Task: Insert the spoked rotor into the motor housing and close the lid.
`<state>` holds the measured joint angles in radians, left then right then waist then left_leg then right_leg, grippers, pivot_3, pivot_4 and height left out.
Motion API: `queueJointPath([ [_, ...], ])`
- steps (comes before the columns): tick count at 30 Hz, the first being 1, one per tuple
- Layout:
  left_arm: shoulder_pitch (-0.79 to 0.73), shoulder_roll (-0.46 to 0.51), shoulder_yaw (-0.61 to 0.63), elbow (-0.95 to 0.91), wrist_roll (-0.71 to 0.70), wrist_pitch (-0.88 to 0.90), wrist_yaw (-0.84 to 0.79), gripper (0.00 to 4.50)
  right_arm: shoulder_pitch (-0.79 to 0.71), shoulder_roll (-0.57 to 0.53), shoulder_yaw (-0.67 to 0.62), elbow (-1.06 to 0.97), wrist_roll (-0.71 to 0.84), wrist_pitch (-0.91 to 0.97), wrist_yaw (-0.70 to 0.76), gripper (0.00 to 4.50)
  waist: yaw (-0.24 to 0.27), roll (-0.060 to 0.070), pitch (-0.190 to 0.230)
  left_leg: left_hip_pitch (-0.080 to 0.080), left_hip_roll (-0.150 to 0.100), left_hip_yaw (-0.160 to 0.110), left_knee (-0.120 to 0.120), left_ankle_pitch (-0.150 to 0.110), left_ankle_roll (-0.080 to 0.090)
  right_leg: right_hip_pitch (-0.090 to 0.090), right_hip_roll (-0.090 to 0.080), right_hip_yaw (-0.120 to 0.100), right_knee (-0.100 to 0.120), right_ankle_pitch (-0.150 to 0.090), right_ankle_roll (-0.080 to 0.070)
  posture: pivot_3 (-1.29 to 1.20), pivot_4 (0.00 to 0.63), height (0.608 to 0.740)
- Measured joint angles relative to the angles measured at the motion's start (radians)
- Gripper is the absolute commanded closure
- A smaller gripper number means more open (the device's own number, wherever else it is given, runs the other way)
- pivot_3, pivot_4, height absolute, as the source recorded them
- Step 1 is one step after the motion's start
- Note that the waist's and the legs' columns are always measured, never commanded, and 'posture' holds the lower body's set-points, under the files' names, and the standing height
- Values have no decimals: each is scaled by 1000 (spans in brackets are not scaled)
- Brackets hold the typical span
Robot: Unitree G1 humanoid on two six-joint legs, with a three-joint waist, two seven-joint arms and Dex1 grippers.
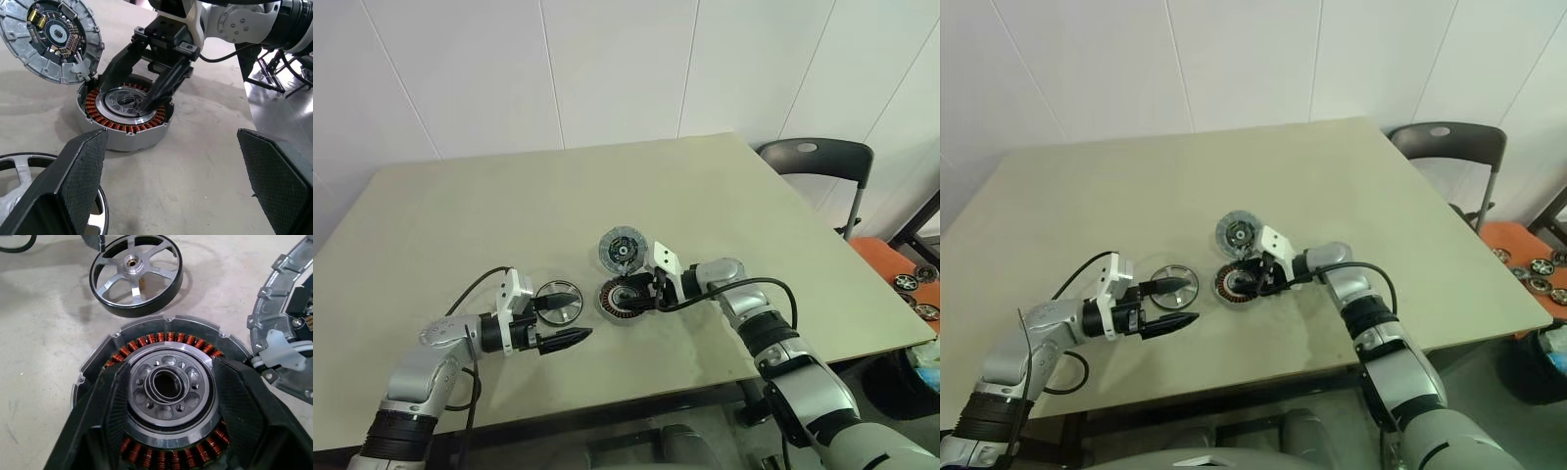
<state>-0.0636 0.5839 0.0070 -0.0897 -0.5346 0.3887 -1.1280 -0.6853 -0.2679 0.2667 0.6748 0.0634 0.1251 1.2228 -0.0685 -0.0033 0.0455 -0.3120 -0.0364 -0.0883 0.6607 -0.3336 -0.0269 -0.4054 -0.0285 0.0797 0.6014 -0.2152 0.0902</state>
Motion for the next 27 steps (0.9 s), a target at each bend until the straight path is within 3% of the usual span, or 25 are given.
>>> queueJointPath([
  [8, 0, 0, 0, -5, 0, 16, 2, 0, -2, 0, -5, -1, 6, 17, 7, 1862, 0, 0, 0, 0, 0, 0, 0, 0, 0, 0, 0, 0, 0, 0, 0, 0, 0, 740],
  [19, 0, 0, 1, -9, 0, 16, 2, 0, -80, -32, -99, -38, 150, 188, 107, 1862, 0, 0, 0, 0, 0, 0, 0, 0, 0, 0, 0, 0, 0, 0, 0, 0, 0, 740],
  [27, 0, -3, 1, 4, 0, 7, -1, 0, -52, -30, -39, 7, 70, 64, 89, 4452, 0, 0, 0, -2, 0, 0, 0, 0, 0, -2, 0, 0, -1, 0, 0, 0, 0, 740],
])
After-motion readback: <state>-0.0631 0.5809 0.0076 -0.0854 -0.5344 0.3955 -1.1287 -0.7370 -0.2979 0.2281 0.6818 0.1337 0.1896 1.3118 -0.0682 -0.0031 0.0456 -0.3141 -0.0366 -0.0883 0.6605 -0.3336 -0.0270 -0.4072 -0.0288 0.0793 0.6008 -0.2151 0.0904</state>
